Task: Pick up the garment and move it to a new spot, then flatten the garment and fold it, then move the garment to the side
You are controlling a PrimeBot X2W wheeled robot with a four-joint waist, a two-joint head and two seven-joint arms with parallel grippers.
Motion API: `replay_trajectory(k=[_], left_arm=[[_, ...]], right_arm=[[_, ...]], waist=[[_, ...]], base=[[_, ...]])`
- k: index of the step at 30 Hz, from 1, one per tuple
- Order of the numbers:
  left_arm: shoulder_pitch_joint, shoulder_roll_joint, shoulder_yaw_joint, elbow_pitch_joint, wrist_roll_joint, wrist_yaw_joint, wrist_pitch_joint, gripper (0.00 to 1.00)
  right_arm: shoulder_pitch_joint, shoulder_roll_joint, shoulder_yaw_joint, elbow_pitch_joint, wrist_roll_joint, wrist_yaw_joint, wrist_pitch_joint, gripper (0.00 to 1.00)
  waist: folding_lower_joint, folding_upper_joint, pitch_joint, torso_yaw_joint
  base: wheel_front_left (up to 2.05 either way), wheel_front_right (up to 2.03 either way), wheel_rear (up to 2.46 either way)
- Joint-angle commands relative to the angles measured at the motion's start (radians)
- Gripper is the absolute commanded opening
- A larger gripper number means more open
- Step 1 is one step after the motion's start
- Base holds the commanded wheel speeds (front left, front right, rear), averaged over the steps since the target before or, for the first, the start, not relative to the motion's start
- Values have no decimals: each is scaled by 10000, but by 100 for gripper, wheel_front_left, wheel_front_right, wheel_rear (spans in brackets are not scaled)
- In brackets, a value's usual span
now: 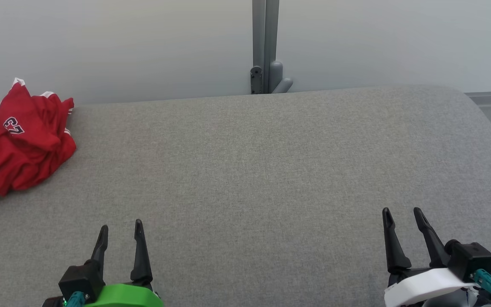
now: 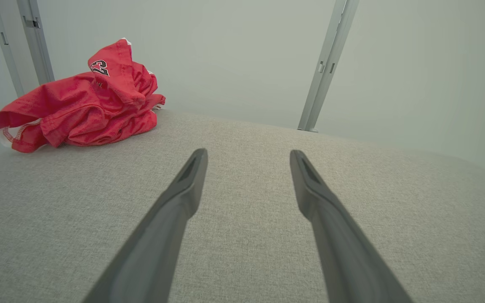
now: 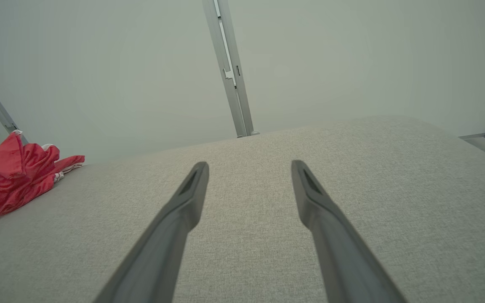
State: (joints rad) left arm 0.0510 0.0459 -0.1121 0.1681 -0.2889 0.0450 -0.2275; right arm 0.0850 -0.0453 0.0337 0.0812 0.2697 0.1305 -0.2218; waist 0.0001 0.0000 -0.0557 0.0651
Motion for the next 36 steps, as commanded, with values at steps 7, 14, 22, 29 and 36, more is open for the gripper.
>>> replay_trajectory(k=[7,14,22,29,36], left_arm=[[131,63,-3,87,481,-185,-200,100],[172,68,-96,229,740,-246,-308,100],[194,73,-172,379,924,-269,-383,100],[182,72,-154,439,803,-314,-383,100],[164,72,-159,470,776,-338,-383,100]], right_arm=[[152,-68,54,-37,-712,3,-231,100],[186,-70,179,-25,-1079,4,-347,100],[226,-72,253,33,-1403,2,-452,100],[229,-71,241,38,-1344,2,-449,100],[233,-71,216,18,-1333,2,-448,100]], waist=[[0,0,-62,49],[-1,0,-98,67],[-1,0,-126,102],[-1,0,-120,103],[-1,0,-109,96]], base=[[0,0,0],[0,0,0],[0,0,0],[0,0,0],[0,0,0]])
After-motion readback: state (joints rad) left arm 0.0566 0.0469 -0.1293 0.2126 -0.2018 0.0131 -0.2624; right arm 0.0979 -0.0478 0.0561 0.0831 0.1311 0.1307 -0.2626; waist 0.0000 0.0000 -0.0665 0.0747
